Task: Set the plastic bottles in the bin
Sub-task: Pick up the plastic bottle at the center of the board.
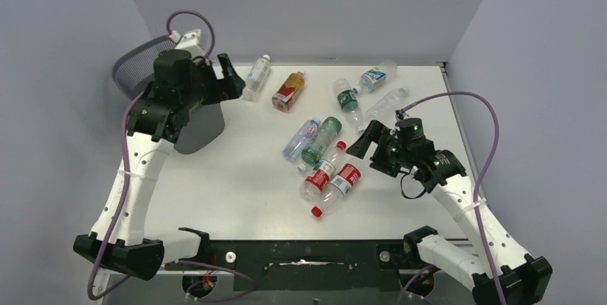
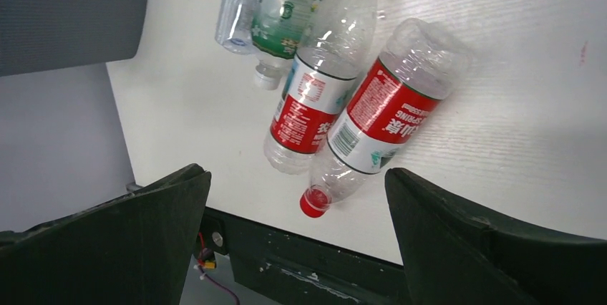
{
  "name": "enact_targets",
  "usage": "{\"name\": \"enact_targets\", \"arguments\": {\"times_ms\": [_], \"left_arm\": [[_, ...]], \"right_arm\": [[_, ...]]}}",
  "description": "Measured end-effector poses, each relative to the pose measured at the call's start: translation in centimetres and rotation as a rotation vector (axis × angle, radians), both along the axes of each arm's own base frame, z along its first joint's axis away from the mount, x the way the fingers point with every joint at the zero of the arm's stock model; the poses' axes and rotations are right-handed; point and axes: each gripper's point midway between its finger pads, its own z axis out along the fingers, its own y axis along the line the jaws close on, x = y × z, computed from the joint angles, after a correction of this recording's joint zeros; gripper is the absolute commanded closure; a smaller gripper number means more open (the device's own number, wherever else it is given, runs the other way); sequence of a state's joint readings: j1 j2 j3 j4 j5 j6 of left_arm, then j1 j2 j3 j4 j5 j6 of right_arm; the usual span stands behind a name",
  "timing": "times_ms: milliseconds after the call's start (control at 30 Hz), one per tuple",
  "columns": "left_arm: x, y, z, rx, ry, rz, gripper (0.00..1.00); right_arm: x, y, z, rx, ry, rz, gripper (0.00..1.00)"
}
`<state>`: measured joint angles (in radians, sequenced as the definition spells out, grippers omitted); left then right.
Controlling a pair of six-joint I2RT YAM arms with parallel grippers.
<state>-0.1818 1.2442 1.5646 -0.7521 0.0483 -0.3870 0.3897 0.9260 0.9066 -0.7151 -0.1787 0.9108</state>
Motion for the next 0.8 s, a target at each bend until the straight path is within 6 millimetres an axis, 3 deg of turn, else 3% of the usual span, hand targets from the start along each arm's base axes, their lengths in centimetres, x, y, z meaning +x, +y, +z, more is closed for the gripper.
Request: {"name": "enact_targets", "arguments": {"times_ms": [133,267,533,800], "left_arm": [[-2.1,-5.9,-0.6,0.003,0.015,-0.134,0.14],[-4.1,-8.9,-2.5,0.017,0.056,-0.203,0.14],[-6.8,-10.5,-8.0,0.067,0.17,-0.248,0.14],[-8.3,-10.8,-8.8,0.064,0.185,-0.265,0.14]], "right_arm": [[-0.4,-0.6,-3.0,-0.038,0.08,-0.036,0.0],[-1.0,-1.2,-5.7,-0.07,0.152,-0.07,0.0],[-0.7,-1.4,-9.6,-0.109,0.25,-0.111,0.01],[1.0,-1.0,-12.4,-0.134,0.306,-0.126,0.02]]}}
